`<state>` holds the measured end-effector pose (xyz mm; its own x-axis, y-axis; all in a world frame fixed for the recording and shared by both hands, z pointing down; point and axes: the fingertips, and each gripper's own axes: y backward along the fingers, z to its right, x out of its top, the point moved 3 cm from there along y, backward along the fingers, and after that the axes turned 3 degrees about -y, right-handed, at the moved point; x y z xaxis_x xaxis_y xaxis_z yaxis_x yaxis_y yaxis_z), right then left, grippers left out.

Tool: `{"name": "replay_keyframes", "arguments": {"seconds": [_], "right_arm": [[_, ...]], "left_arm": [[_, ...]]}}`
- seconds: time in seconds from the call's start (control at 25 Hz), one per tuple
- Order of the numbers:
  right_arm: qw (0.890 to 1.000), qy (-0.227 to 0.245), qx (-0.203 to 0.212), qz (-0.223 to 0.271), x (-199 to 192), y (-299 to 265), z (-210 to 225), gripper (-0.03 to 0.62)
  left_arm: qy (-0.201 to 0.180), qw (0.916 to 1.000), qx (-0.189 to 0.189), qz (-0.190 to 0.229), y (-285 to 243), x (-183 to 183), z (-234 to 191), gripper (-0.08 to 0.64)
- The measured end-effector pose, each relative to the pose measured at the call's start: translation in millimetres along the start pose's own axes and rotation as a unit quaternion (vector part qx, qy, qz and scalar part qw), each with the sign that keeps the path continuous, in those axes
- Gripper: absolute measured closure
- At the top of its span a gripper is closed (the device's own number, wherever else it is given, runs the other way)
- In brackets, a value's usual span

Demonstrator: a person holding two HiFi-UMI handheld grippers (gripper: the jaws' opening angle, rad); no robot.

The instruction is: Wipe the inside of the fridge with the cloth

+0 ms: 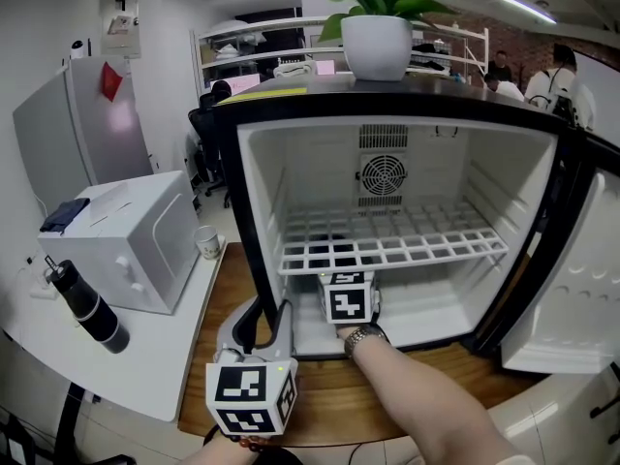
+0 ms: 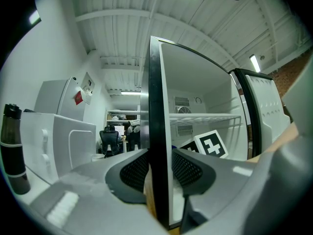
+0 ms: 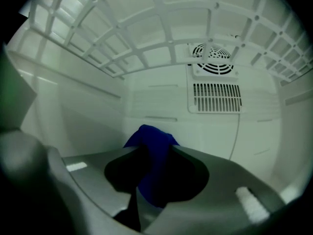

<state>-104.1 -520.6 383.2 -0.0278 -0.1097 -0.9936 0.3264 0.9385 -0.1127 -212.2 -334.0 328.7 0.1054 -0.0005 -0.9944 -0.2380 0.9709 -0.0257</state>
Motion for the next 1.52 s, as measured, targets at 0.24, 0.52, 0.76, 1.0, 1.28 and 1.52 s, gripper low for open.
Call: {"name": "replay_keyframes", "arguments": {"seconds": [0.24, 0.52, 0.76, 1.0, 1.28, 1.52], "right_arm": [[1.000, -0.009, -0.021, -0.007, -1.8, 7.7, 28.5, 0.495], [0.998, -0.016, -0.055, -0.013, -5.3, 18.8, 68.2, 0.495], [0.997, -0.019, -0.074, -0.022, -6.7, 25.9, 101.7, 0.495], [0.997, -0.009, -0.076, -0.019, -6.2, 31.3, 115.3, 0.495], [0.995, -0.001, -0.096, -0.020, -8.0, 40.8, 141.2, 0.495], [0.992, -0.003, -0.120, -0.028, -11.2, 49.5, 171.2, 0.495]], "left_arm": [[0.000, 1.0000, 0.006, -0.004, -0.6, 0.0, 0.0, 0.422], [-0.001, 0.9999, 0.012, -0.007, -0.4, -0.1, 0.0, 0.422], [0.000, 0.9998, 0.017, -0.007, -0.7, 0.0, -0.3, 0.422], [0.000, 0.9998, 0.019, -0.009, -1.1, 0.0, 0.3, 0.422], [0.000, 0.9997, 0.020, -0.010, -1.5, -0.1, -0.1, 0.422], [0.001, 0.9997, 0.024, -0.011, -1.5, -0.3, -0.3, 0.422]]}}
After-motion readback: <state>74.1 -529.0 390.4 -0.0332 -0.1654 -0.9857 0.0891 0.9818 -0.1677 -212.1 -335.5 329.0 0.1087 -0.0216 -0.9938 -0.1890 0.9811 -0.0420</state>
